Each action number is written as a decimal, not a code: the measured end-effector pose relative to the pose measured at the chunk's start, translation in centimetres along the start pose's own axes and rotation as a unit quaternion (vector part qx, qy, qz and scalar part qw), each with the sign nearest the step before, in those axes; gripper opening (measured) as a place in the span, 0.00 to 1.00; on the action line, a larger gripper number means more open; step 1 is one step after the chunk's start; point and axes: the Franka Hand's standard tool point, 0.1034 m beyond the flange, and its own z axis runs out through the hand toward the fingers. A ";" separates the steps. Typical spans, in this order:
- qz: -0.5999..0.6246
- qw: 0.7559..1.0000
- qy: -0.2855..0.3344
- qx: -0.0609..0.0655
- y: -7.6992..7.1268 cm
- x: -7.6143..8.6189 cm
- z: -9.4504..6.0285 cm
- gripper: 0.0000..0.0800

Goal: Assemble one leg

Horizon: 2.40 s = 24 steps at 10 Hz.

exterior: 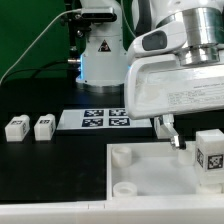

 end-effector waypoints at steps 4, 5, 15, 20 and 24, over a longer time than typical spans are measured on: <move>-0.001 1.000 0.000 0.000 0.0 0.0 0.0 0.81; -0.001 1.000 -0.003 0.000 0.0 -0.1 0.0 0.81; 0.009 0.955 -0.295 0.016 0.0 1.4 -0.2 0.81; 0.012 0.960 -0.280 0.015 0.2 1.5 0.5 0.65; 0.055 0.958 -0.281 0.002 0.2 1.5 0.5 0.36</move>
Offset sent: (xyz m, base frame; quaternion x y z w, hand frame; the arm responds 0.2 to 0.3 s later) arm 0.0000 0.0000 0.0000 0.0000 0.0000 0.0000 1.0000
